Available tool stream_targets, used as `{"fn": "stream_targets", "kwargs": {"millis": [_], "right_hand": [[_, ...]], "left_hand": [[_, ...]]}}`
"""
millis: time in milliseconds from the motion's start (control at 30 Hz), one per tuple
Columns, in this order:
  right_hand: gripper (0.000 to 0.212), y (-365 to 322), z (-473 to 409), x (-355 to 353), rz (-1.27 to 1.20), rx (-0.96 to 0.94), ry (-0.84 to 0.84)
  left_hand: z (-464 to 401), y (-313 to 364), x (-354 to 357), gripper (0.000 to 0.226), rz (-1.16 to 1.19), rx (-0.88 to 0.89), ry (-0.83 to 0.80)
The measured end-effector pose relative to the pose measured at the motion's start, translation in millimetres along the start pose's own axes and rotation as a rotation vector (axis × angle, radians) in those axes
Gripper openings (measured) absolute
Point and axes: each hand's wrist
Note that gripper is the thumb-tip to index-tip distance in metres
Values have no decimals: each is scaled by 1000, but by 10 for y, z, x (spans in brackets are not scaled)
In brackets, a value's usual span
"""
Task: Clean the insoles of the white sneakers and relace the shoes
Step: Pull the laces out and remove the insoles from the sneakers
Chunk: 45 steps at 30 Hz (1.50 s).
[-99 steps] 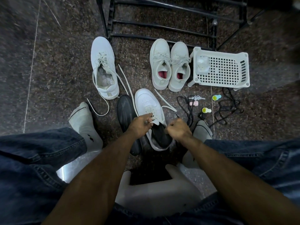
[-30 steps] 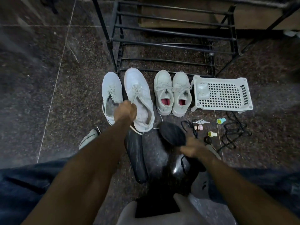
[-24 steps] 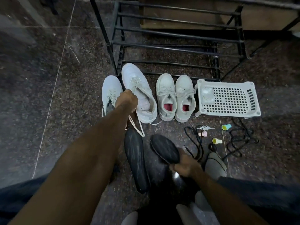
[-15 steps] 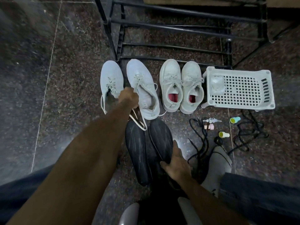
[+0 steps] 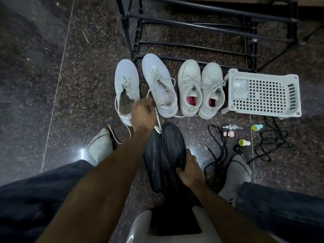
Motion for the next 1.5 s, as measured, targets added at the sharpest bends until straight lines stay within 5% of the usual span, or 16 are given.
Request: {"fn": "stream_targets", "kwargs": {"millis": [133,267,433,533,667,833,1033,1233,1400,1500], "right_hand": [[72,-24,-77,-61,-169,26,34],[65,-98,-163,-165,-89,22,66],[51,-463,-335,-348,232,-332,206],[47,-805,-484,-397,327,-472,106],[41,-1142,-721,-328,267,-273,-142],[45,-1293,-929,-307,-78,-129,-237],[59,-1409,-1023,-355,-381,-120,-206],[60,-1431,-1015,-207,-326,-8,-85],[63,-1651,-1001,-376,-438,-204,-189],[47,-1579,-909,-491,-512,-335,-138]], "left_hand": [[570,-407,170,27,-6,-192,45],[736,-832,327,56,76,-547,-178],[631,-997,280,25,5,-571,-322],[637,-1065,208,21,-15,-633,-355],[731,-1148,164,30,-22,-717,-430],[778,-1137,182,61,-41,-736,-559],[752,-945,158,56,-31,-794,-460],[560,-873,94,54,58,-743,-367],[411,-855,25,40,97,-637,-335],[377,-797,-8,33,97,-628,-199]]}}
Point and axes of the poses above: each hand's wrist, its own z-axis away from the middle knuckle, its own x-axis out of the palm, y = z × x, and after that the axes turned 7 degrees about -y, right-handed
